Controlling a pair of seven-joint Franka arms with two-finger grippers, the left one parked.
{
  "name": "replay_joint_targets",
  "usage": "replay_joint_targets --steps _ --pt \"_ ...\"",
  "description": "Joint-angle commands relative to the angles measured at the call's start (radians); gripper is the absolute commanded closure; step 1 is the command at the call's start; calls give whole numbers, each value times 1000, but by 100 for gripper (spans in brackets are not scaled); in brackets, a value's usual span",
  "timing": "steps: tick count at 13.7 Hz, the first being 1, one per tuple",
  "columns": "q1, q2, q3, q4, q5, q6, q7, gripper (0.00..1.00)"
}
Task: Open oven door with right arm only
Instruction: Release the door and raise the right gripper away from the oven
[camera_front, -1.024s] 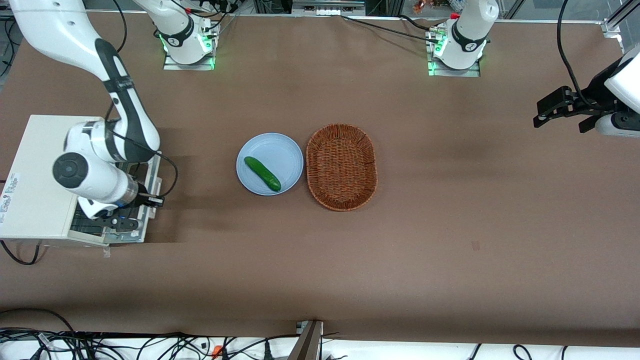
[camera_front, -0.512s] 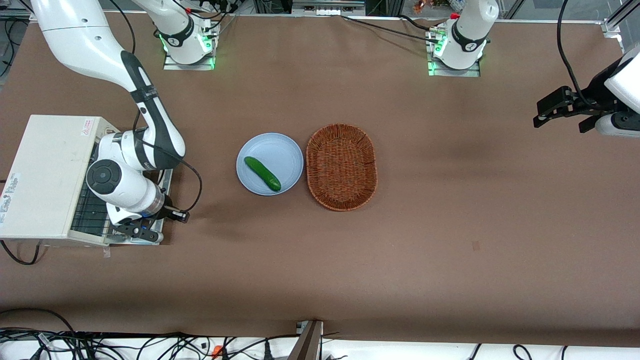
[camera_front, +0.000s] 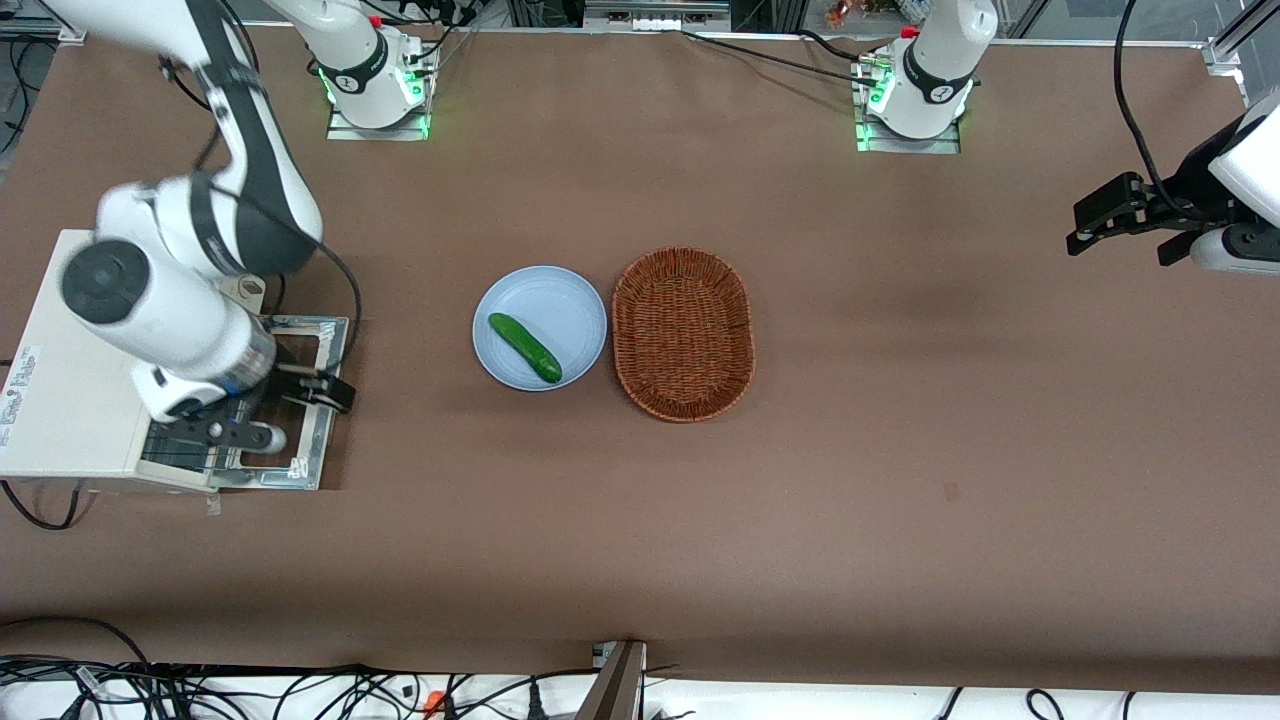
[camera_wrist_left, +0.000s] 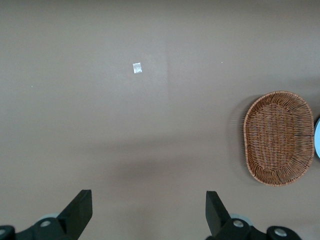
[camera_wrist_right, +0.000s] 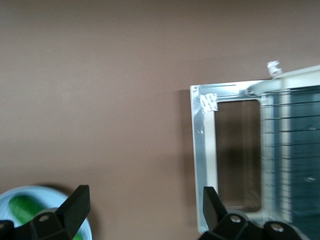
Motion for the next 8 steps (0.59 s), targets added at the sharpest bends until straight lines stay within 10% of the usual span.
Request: replay_joint_targets --steps 1,8 --pt "-58 -140 48 -39 20 -115 -132 0" --pt "-101 -289 68 -39 33 -294 -249 0"
